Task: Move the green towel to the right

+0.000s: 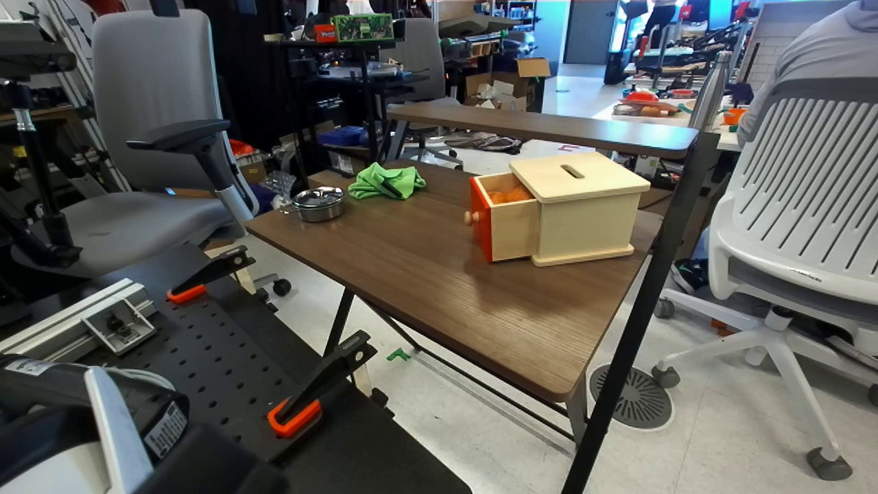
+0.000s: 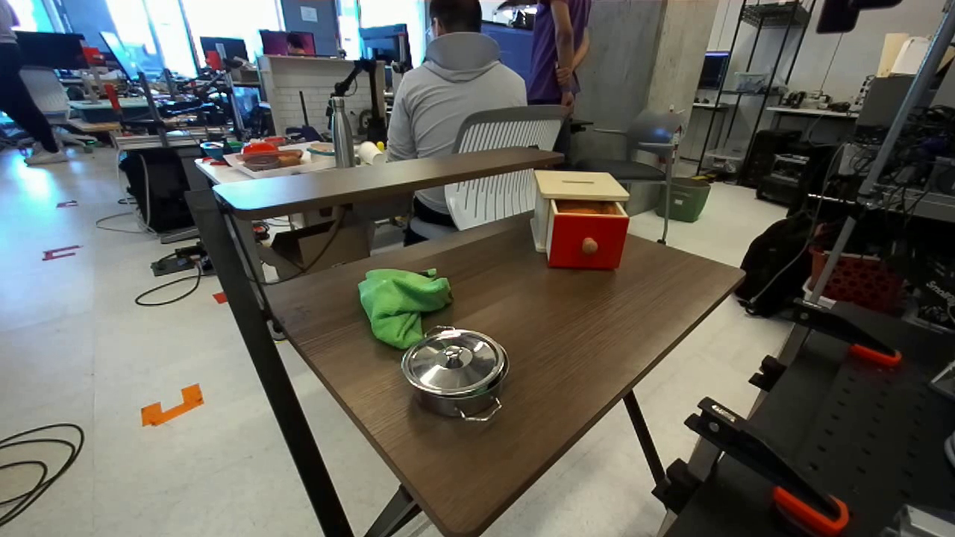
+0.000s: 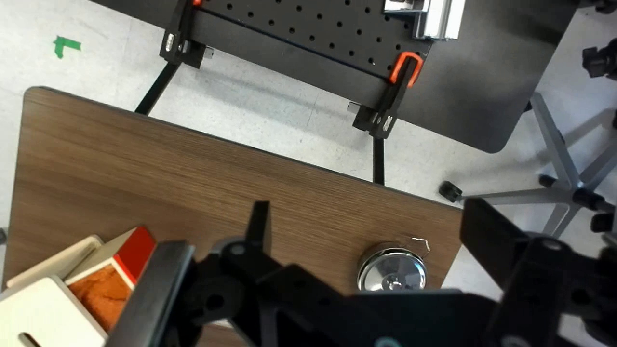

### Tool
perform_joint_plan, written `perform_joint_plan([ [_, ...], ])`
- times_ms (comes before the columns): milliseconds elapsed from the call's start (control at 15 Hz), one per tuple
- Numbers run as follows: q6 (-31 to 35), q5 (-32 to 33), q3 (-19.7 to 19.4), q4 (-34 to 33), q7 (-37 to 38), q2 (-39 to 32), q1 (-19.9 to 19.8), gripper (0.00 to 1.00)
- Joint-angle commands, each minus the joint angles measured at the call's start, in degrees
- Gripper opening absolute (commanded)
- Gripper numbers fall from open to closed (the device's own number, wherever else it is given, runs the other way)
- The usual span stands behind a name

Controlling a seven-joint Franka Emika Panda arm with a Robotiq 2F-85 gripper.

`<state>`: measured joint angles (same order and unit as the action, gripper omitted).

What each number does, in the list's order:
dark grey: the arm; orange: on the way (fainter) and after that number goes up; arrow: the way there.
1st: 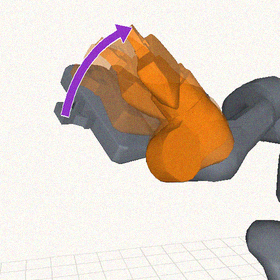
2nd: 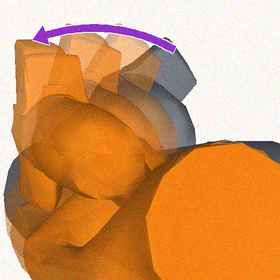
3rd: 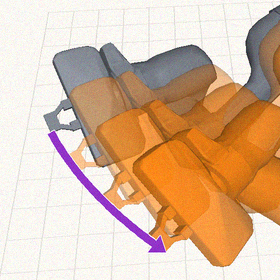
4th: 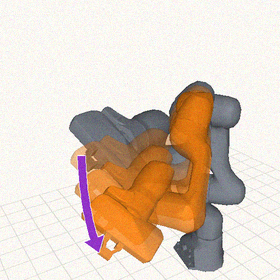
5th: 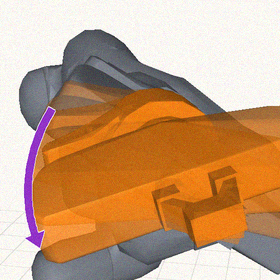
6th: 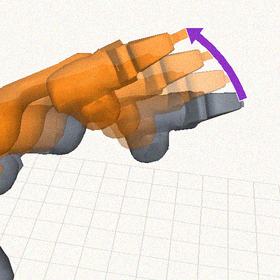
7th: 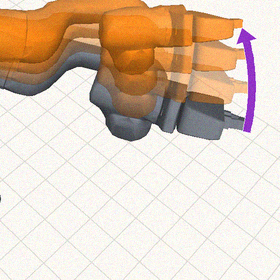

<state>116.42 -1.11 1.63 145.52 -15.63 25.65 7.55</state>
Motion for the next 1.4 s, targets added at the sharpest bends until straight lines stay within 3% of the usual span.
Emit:
perform_joint_plan([
  [0,1.62,0.17,0.59,-3.32,-3.64,-4.10,1.87,1.00],
  [467,7.05,-0.13,3.57,-11.49,-5.96,-14.70,4.59,1.00],
  [1333,18.10,2.93,8.81,-31.32,-6.22,-39.33,4.14,1.00],
])
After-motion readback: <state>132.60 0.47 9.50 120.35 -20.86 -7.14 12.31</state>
